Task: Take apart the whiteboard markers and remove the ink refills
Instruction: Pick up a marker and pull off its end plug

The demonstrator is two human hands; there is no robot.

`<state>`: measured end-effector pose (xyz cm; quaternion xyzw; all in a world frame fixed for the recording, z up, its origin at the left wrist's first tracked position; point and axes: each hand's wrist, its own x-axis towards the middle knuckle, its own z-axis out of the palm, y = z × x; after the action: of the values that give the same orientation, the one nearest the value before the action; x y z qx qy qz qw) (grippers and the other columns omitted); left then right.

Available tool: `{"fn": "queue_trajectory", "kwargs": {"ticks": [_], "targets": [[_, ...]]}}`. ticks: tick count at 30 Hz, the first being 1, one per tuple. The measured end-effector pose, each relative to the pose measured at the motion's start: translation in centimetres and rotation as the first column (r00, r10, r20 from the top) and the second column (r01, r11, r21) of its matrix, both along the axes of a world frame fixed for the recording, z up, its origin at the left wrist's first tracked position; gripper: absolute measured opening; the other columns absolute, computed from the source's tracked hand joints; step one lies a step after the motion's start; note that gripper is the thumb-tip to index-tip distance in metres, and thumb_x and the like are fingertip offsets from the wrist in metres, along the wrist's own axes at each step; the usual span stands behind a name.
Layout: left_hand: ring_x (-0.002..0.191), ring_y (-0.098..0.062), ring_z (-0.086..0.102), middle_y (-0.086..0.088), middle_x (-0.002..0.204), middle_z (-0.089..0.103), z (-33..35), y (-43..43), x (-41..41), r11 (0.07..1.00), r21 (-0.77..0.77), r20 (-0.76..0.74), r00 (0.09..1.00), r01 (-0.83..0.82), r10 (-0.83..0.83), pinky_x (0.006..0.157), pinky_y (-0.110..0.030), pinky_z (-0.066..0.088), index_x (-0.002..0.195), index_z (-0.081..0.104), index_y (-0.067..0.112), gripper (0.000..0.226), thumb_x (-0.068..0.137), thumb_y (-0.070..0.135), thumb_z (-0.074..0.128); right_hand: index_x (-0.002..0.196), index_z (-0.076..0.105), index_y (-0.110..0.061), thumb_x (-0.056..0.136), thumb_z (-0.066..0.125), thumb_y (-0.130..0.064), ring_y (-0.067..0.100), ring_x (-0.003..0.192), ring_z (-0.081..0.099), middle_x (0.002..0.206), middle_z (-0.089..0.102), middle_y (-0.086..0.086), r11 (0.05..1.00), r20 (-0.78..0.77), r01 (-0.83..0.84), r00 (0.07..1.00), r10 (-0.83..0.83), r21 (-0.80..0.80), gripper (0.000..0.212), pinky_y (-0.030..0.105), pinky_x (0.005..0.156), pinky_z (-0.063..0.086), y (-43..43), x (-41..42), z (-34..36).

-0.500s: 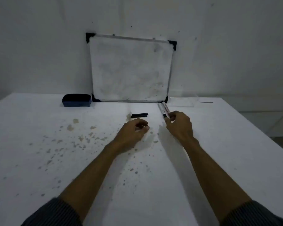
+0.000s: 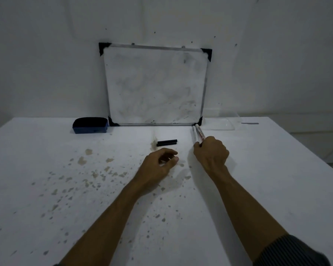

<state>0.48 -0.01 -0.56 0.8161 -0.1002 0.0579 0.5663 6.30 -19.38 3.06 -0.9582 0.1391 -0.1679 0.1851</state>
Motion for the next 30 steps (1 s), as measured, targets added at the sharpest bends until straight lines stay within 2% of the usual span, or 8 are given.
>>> {"fn": "queue_trajectory", "kwargs": {"ticks": [6, 9, 12, 16, 19, 22, 26, 30], "targets": [[0.114, -0.013, 0.072, 0.004, 0.121, 0.078, 2.6, -0.4, -0.1, 0.963, -0.267, -0.083, 0.996, -0.044, 0.023, 0.095, -0.029, 0.058, 0.131, 0.07, 0.018, 0.035, 0.108, 0.039, 0.054, 0.095, 0.083, -0.017, 0.091, 0.07, -0.047, 0.015, 0.081, 0.072, 0.074, 0.074, -0.009, 0.77, 0.066, -0.141, 0.99, 0.128, 0.622, 0.033, 0.027, 0.07, 0.054, 1.2, -6.2, 0.5], [0.118, -0.016, 0.072, -0.005, 0.127, 0.076, 4.3, -0.6, -0.3, 0.884, -0.464, -0.163, 0.986, -0.055, -0.025, 0.101, -0.033, 0.057, 0.136, 0.064, 0.01, 0.045, 0.107, 0.042, 0.053, 0.101, 0.083, -0.018, 0.091, 0.072, -0.048, 0.009, 0.085, 0.072, 0.091, 0.081, -0.004, 0.675, 0.09, -0.229, 0.968, 0.235, 0.701, 0.034, 0.028, 0.081, 0.058, 2.6, -8.8, 0.5], [0.106, -0.017, 0.078, -0.006, 0.111, 0.082, 5.4, -0.4, -0.7, 0.815, -0.569, -0.194, 0.981, -0.109, -0.004, 0.092, -0.031, 0.063, 0.113, 0.077, 0.011, 0.029, 0.103, 0.036, 0.064, 0.106, 0.082, -0.019, 0.092, 0.071, -0.048, 0.01, 0.089, 0.073, 0.099, 0.081, -0.004, 0.693, 0.091, -0.28, 0.951, 0.297, 0.665, 0.034, 0.03, 0.086, 0.06, 4.2, -10.5, 0.0], [0.089, -0.019, 0.08, 0.0, 0.092, 0.084, 5.7, 0.9, -0.8, 0.823, -0.546, -0.197, 0.979, -0.158, 0.057, 0.079, -0.031, 0.065, 0.099, 0.082, 0.017, 0.013, 0.098, 0.027, 0.073, 0.102, 0.082, -0.024, 0.092, 0.067, -0.056, 0.0, 0.077, 0.072, 0.086, 0.079, -0.014, 0.706, 0.078, -0.382, 0.903, 0.422, 0.597, 0.037, 0.023, 0.078, 0.059, 5.3, -10.6, 0.0], [0.064, -0.016, 0.067, 0.003, 0.082, 0.077, 6.1, 2.9, -0.8, 0.862, -0.491, -0.157, 0.986, -0.123, 0.051, 0.058, -0.026, 0.056, 0.098, 0.083, 0.022, 0.025, 0.094, 0.045, 0.074, 0.089, 0.081, -0.032, 0.094, 0.06, -0.06, -0.009, 0.062, 0.067, 0.07, 0.076, -0.019, 0.673, 0.108, -0.453, 0.865, 0.489, 0.584, 0.035, 0.015, 0.061, 0.049, 5.2, -9.0, 1.2], [0.05, -0.013, 0.056, 0.003, 0.078, 0.07, 4.9, 4.8, -0.9, 0.932, -0.355, -0.087, 0.995, -0.074, 0.046, 0.044, -0.025, 0.044, 0.101, 0.083, 0.029, 0.032, 0.091, 0.057, 0.071, 0.092, 0.075, -0.035, 0.097, 0.062, -0.049, -0.009, 0.068, 0.067, 0.075, 0.076, -0.015, 0.604, 0.241, -0.504, 0.852, 0.465, 0.617, 0.02, 0.016, 0.063, 0.046, 5.0, -6.6, 2.0], [0.043, -0.009, 0.054, 0.006, 0.073, 0.076, 2.9, 5.5, -1.1, 0.979, -0.202, -0.071, 0.997, -0.027, 0.013, 0.04, -0.022, 0.045, 0.112, 0.079, 0.047, 0.027, 0.089, 0.059, 0.071, 0.106, 0.075, -0.025, 0.099, 0.066, -0.038, -0.001, 0.075, 0.072, 0.09, 0.079, -0.006, 0.419, 0.374, -0.542, 0.827, 0.42, 0.728, 0.017, 0.014, 0.06, 0.05, 5.3, -4.9, 0.7], [0.046, -0.012, 0.047, 0.0, 0.077, 0.081, 1.6, 5.4, -0.7, 0.99, -0.136, -0.051, 0.998, 0.022, -0.029, 0.043, -0.022, 0.04, 0.12, 0.075, 0.05, 0.033, 0.088, 0.059, 0.074, 0.105, 0.081, -0.025, 0.099, 0.066, -0.038, -0.003, 0.061, 0.065, 0.087, 0.079, -0.01, 0.421, 0.342, -0.53, 0.828, 0.445, 0.736, 0.021, 0.012, 0.054, 0.047, 5.1, -4.1, -1.2]]}}
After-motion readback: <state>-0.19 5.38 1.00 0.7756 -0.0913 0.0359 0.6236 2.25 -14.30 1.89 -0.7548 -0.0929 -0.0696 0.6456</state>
